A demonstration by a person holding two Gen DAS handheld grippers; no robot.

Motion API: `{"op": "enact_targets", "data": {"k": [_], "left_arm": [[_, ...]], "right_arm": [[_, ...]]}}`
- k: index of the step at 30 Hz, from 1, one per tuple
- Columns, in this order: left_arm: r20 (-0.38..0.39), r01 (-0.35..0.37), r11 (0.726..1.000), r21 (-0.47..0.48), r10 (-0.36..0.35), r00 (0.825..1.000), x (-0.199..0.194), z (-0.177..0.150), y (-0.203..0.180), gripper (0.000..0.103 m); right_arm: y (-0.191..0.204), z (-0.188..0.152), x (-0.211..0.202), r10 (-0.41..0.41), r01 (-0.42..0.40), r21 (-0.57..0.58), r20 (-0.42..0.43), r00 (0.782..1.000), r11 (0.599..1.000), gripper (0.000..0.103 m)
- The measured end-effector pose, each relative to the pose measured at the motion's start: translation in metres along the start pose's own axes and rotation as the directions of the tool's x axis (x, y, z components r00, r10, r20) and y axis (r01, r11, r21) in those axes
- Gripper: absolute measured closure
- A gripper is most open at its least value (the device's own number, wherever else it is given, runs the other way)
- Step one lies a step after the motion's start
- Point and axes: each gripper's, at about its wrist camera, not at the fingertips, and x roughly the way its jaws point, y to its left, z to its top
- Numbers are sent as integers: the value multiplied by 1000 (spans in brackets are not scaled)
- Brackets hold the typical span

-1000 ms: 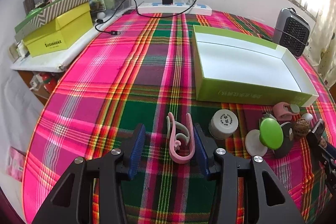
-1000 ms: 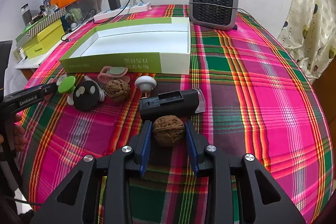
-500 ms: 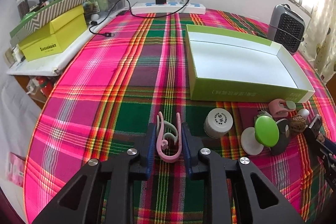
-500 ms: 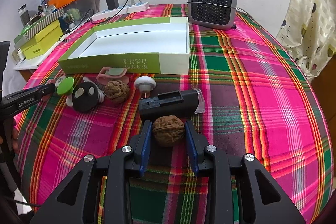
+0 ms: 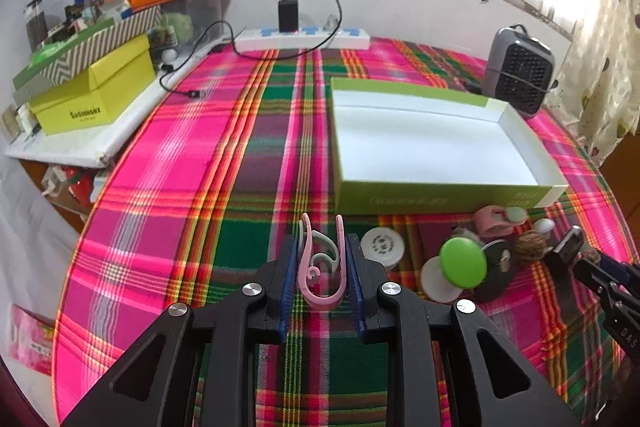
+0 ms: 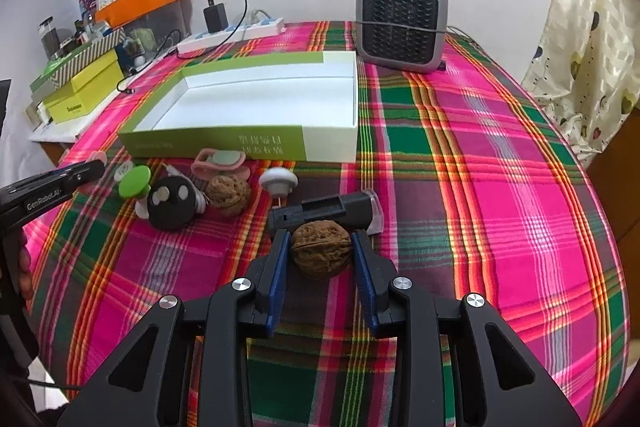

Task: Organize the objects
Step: 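Carry the pink clip and the walnut over the white tray with both grippers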

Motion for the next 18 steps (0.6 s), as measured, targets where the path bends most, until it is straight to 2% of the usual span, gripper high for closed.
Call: {"op": "enact_targets", "data": {"k": [11, 18], "left_arm": [[27, 86, 996, 38, -87, 996, -8, 26, -12, 82], [20, 124, 990, 71, -126, 992, 7, 49, -22, 82]], "right_arm": [[2, 38, -9, 32, -31, -27, 59, 998, 999, 70], [6, 71, 4, 68, -64, -63, 68, 995, 996, 70]]}}
